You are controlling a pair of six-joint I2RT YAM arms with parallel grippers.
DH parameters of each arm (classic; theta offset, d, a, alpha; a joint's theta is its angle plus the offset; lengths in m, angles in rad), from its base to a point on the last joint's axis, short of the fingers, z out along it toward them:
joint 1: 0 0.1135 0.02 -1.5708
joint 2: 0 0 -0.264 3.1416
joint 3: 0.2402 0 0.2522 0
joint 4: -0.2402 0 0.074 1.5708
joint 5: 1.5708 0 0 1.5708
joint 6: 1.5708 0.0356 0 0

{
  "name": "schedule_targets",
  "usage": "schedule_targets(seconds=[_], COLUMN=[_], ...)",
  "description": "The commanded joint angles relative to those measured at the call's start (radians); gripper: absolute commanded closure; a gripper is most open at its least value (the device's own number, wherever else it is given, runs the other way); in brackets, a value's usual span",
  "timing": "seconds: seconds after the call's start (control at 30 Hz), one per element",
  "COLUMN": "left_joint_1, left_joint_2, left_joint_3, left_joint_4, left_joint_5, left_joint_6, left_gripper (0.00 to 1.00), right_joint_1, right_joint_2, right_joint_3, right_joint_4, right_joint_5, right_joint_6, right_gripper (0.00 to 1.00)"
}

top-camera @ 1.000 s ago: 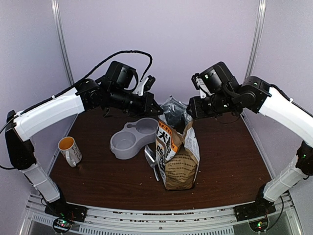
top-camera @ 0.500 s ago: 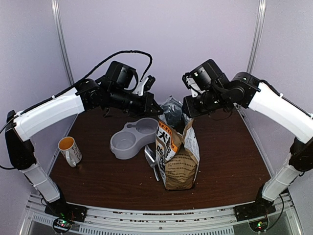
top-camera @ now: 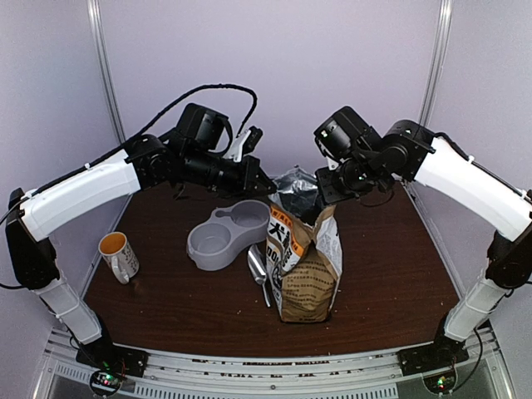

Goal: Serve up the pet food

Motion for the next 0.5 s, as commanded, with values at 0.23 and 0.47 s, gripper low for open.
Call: schedule_targets(seconds=[0.23, 0.47], left_joint_1=[0.007, 0.006], left_joint_2=[-0.074, -0.281], left_joint_3=[-0.066, -0.267], left_joint_4=[0.239, 0.413], left_joint_5=[0.010, -0.093], left_joint_6=[0.033, 0.100], left_gripper=[0.63, 0.06], right_joint_1=[-0.024, -0.025], right_joint_2=[-0.104, -0.209], right_joint_3=[-0.097, -0.122], right_joint_4=[0.105, 0.211], right_joint_5=[-0.011, -0.121], right_joint_6=[0.008, -0.042], right_gripper=[0.96, 0.51])
